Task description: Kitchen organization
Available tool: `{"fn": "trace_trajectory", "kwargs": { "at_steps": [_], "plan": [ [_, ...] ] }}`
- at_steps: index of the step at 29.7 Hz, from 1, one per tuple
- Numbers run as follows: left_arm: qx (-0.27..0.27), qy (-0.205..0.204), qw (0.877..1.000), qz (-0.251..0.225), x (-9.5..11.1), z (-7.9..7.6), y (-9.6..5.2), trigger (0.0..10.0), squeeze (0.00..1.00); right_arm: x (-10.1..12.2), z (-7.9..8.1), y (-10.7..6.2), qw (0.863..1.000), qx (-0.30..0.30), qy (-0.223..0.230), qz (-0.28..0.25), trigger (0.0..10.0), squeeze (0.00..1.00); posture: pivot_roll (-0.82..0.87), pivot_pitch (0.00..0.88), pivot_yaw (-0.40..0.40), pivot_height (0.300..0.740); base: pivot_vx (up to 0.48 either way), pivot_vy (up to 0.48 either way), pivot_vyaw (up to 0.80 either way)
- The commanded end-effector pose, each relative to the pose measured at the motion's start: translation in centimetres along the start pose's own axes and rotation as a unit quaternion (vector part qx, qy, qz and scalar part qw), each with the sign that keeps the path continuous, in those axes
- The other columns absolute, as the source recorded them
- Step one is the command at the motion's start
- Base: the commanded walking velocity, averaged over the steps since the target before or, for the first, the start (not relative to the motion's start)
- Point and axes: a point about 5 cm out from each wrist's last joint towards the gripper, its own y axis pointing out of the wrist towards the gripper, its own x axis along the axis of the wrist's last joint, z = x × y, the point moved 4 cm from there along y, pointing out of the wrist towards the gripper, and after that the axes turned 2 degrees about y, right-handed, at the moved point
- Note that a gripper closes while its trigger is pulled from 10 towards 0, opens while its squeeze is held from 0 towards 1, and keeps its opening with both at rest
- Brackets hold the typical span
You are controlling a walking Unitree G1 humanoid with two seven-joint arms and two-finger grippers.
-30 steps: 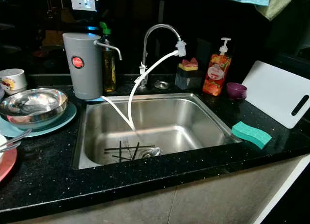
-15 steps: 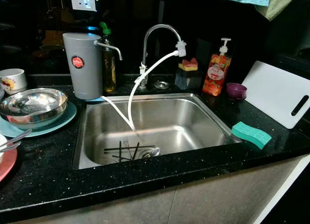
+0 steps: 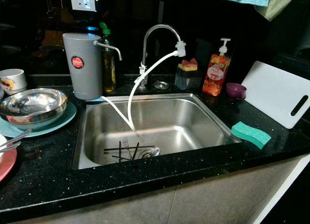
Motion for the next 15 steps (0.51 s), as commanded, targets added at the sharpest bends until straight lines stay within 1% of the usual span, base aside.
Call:
{"fn": "trace_trajectory", "kwargs": {
  "at_steps": [1,11,15],
  "plan": [
    [0.003,-0.002,1.0,0.012,-0.63,0.18,-0.14,10.0,0.0,-0.12,-0.14,-0.03,1.0,-0.001,-0.005,0.002,10.0,0.0,0.14,0.001,-0.125,0.74,0.0,0.0,0.0],
    [0.006,-0.007,1.0,0.017,-0.85,0.23,-0.17,10.0,0.0,0.37,-0.15,0.05,1.0,0.001,-0.008,-0.003,10.0,0.0,0.14,0.0,-0.132,0.74,0.0,0.0,0.0],
    [0.003,-0.006,1.0,0.021,-1.07,-0.07,-0.21,10.0,0.0,0.36,-0.4,0.04,1.0,-0.004,-0.006,-0.003,10.0,0.0,0.14,0.0,-0.133,0.74,0.0,0.0,0.0]
  ]
}}
